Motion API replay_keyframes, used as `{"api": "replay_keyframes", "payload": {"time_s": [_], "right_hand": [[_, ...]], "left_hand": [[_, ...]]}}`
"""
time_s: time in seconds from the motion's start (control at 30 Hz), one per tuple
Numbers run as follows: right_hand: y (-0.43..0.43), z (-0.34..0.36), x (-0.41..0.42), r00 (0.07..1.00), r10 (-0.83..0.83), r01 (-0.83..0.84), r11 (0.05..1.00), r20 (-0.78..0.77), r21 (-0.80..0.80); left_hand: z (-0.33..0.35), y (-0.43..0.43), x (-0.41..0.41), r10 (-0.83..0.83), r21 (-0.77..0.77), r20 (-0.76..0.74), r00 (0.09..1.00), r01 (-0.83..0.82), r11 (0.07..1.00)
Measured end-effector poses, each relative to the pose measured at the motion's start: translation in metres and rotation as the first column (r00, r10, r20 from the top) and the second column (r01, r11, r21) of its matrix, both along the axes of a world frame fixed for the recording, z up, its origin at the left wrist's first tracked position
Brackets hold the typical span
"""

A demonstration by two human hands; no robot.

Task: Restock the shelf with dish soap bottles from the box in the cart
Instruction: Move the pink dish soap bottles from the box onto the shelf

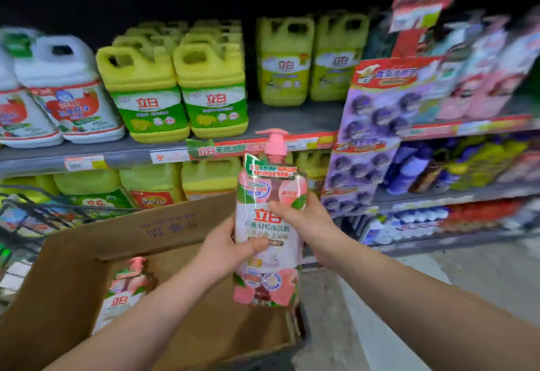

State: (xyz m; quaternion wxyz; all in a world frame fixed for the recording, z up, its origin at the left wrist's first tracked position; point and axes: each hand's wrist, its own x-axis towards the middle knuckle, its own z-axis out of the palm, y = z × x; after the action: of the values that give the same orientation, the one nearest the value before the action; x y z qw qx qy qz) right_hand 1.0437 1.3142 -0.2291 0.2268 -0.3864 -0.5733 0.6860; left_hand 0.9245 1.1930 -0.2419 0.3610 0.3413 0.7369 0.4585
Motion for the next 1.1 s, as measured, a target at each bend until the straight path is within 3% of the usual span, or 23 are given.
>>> {"api": "replay_keyframes", "payload": {"time_s": [0.23, 0.33, 0.53, 0.83, 1.1], "right_hand": [[0.04, 0.034, 0.192, 0.975, -0.223, 0.221, 0.97, 0.012, 0.102], [0.052, 0.044, 0.271, 0.945, -0.325, 0.318, 0.94, 0.039, 0.124], [0.08, 0.057, 0.388, 0.864, -0.503, 0.494, 0.857, 0.032, 0.146], [0.158, 0.053, 0.469, 0.771, -0.637, 0.633, 0.766, -0.005, 0.112], [0.272, 0.066, 0.498, 0.736, -0.677, 0.67, 0.73, 0.004, 0.137]], "left_hand": [[0.026, 0.076, 0.167, -0.222, 0.061, -0.006, 0.975, 0.222, 0.973], [0.032, 0.105, 0.238, -0.356, 0.08, 0.038, 0.934, 0.352, 0.932], [0.042, 0.163, 0.342, -0.547, 0.137, -0.011, 0.837, 0.543, 0.828], [0.043, 0.27, 0.421, -0.681, 0.203, 0.033, 0.732, 0.662, 0.722], [0.052, 0.405, 0.448, -0.743, 0.15, -0.072, 0.665, 0.744, 0.651]]}}
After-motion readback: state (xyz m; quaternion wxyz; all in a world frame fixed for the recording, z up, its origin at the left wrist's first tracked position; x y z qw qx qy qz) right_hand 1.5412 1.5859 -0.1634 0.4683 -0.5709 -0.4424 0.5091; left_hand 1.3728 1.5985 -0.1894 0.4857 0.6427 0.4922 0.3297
